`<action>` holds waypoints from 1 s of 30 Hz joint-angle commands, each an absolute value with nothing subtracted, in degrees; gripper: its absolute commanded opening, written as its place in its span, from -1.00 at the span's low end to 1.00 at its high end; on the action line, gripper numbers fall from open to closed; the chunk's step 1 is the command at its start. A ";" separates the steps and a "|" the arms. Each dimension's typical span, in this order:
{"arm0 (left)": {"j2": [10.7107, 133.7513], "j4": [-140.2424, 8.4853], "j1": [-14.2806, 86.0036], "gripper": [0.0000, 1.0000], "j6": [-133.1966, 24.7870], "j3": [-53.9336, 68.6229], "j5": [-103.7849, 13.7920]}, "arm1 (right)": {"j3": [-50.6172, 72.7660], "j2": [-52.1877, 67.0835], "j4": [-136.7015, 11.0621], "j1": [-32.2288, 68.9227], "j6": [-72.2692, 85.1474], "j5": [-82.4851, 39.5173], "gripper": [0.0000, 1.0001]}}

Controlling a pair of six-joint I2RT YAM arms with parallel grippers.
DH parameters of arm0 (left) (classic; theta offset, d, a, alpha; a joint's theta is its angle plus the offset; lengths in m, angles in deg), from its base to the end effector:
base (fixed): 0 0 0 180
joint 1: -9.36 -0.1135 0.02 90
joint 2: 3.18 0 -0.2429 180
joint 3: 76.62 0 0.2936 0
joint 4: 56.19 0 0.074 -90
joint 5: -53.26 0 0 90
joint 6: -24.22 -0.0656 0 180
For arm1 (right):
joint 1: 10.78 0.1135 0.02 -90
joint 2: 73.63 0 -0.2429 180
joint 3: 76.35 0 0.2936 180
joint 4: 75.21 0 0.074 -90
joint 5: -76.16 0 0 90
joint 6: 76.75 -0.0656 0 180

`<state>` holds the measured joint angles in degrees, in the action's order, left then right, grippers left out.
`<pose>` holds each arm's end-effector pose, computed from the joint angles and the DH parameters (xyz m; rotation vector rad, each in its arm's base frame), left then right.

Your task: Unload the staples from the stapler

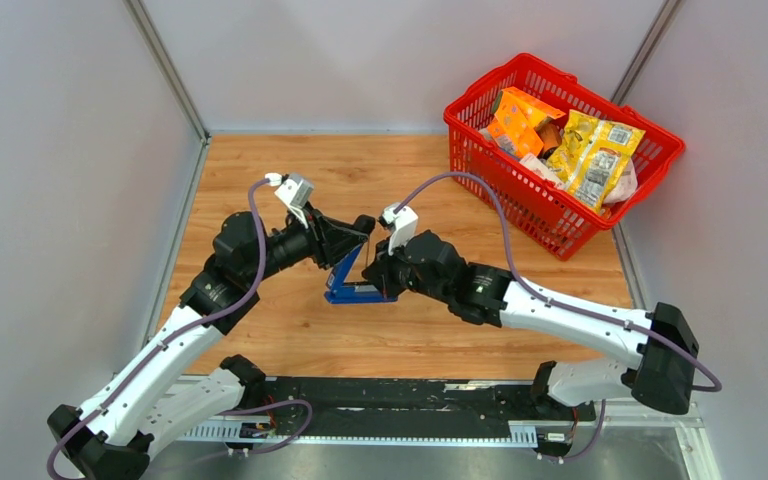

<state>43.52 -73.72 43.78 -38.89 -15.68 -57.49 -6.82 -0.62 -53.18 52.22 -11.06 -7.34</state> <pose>0.2122 -0.1736 0.3547 0.4094 1.6959 -1.0983 0.1735 0.3242 0.2680 -0.6300 2.0235 0.8353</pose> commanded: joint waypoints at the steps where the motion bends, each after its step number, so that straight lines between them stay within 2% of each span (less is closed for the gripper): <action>1: 41.82 -60.60 43.55 -1.00 -38.27 -14.81 -52.92 | -8.66 1.86 -55.32 53.38 -13.46 -9.88 -1.00; 30: 41.65 -66.84 43.55 -1.00 -42.05 -18.94 -39.82 | -14.11 10.39 -78.43 53.73 -19.00 -18.15 -1.00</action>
